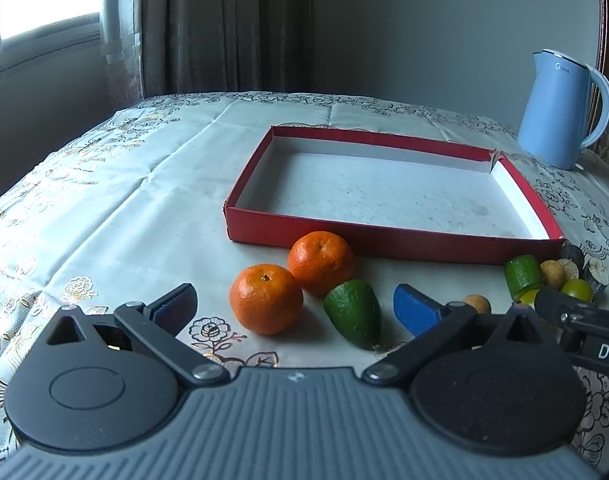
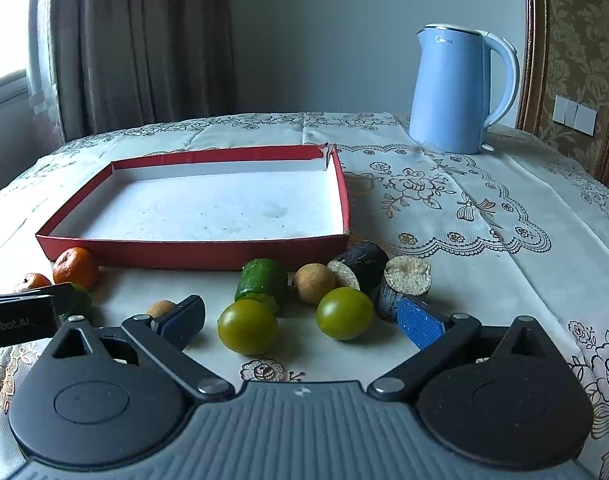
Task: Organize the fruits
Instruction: 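Move the right tool toward the cut eggplant slice beside the tray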
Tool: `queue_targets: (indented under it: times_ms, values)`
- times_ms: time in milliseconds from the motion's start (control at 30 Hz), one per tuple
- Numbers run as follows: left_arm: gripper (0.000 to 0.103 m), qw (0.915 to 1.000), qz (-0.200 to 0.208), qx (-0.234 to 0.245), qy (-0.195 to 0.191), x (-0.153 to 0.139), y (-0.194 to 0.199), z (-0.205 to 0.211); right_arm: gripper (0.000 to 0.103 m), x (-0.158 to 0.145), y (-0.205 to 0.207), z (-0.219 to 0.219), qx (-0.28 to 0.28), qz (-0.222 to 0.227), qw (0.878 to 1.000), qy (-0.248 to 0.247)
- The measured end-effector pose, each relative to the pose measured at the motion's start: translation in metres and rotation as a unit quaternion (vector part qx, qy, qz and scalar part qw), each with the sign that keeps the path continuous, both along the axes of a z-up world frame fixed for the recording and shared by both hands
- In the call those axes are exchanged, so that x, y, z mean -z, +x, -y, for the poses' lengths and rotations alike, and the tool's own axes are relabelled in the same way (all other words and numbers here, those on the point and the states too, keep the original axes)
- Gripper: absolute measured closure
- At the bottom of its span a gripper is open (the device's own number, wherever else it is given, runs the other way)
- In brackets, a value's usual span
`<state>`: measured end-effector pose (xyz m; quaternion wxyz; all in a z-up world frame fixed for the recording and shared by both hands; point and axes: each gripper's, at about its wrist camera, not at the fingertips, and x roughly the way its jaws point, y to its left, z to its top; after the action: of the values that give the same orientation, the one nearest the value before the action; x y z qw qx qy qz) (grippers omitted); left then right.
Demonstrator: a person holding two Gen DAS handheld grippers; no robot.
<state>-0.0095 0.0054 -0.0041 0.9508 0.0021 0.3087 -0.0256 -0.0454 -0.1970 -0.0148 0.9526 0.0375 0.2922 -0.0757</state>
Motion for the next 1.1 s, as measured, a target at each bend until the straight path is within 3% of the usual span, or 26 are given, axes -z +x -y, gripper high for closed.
queue_targets:
  times_ms: [1100]
  values:
    - [0.0, 0.9999, 0.005, 0.014, 0.006, 0.004, -0.011, 0.008, 0.0, 0.0, -0.01, 0.009, 0.011, 0.004, 1.0, 0.007]
